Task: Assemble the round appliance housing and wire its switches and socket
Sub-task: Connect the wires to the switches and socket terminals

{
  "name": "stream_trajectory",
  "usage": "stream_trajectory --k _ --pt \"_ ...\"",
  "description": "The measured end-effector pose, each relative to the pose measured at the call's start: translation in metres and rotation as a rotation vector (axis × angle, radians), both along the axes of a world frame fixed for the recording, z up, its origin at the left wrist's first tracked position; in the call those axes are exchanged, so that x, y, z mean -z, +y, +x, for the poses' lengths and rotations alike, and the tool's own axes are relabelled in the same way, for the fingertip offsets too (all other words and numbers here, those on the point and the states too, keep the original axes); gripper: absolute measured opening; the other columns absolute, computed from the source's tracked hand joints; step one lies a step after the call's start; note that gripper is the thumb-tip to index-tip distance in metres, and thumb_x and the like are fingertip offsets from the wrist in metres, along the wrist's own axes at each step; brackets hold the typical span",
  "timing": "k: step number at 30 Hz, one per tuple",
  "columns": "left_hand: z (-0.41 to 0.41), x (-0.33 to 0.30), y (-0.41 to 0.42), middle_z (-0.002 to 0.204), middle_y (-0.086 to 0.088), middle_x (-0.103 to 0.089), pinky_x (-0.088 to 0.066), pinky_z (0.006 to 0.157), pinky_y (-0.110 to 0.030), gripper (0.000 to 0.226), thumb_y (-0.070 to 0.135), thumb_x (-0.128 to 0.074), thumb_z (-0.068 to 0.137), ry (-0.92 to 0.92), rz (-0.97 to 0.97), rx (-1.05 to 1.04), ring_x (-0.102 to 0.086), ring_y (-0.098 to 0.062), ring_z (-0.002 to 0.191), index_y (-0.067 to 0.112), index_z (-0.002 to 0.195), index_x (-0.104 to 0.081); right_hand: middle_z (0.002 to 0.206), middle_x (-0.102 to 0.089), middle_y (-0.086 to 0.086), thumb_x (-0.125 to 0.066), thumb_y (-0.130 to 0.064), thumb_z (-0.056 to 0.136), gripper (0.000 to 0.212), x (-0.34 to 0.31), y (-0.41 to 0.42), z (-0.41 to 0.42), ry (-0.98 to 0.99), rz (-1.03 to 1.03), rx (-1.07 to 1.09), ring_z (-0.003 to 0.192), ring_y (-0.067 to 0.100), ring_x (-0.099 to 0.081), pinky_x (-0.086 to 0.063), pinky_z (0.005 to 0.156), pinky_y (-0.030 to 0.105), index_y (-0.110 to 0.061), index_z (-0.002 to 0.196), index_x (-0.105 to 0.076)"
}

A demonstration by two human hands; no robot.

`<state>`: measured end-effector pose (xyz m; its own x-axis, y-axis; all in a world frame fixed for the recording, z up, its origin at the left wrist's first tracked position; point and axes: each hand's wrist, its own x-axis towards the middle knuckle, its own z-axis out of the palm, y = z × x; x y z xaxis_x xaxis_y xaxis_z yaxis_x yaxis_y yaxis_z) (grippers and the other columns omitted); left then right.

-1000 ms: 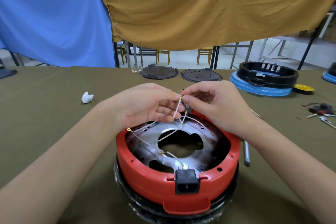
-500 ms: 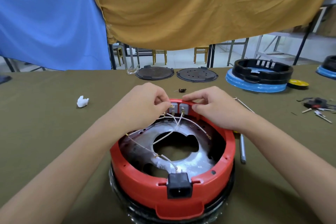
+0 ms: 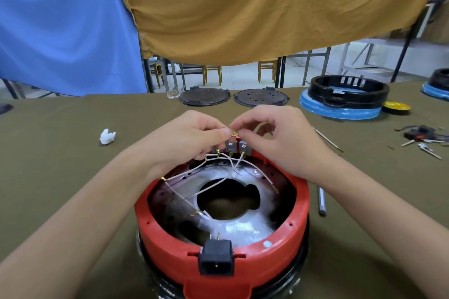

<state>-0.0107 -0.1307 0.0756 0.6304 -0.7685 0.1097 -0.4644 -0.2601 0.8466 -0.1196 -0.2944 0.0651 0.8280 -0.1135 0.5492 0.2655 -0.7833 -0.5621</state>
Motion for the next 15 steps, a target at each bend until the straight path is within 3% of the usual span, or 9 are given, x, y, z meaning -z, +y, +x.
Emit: stream_trajectory --k 3,7,15 --pt "0.0017 -0.0009 0.0010 0.062 0.005 -0.055 -0.027 0.044 -0.018 0.020 0.016 -0.060 0.096 0.156 -0.037 0.035 -0.035 -0.007 0.049 0.004 0.088 -0.072 0.086 -0.074 -0.013 -0.068 -0.007 0.088 0.019 -0.0012 -0.0006 -0.0035 -0.001 -0.015 -0.048 0.079 0.005 -0.067 -0.054 0.080 0.024 -0.019 0.099 -0.078" --pt "0.0033 0.0007 0.0011 0.063 0.004 -0.054 -0.027 0.044 -0.017 0.026 0.016 -0.060 0.096 0.228 -0.050 0.062 -0.036 -0.005 0.048 0.015 0.075 -0.074 0.085 -0.075 -0.011 -0.073 -0.014 0.087 0.012 -0.0003 -0.0008 -0.0035 0.027 -0.002 -0.072 0.080 0.003 -0.069 -0.055 0.079 0.025 -0.019 0.097 -0.079" --pt "-0.0002 -0.0040 0.0032 0.069 0.013 -0.069 -0.046 0.056 -0.015 0.012 0.026 -0.064 0.094 -0.334 -0.001 0.030 -0.056 -0.003 0.057 0.025 0.085 -0.073 0.079 -0.076 -0.008 -0.078 -0.018 0.084 0.009 0.0027 -0.0032 0.0014 0.021 0.081 -0.010 0.074 0.003 -0.070 -0.056 0.075 0.024 -0.022 0.092 -0.080"
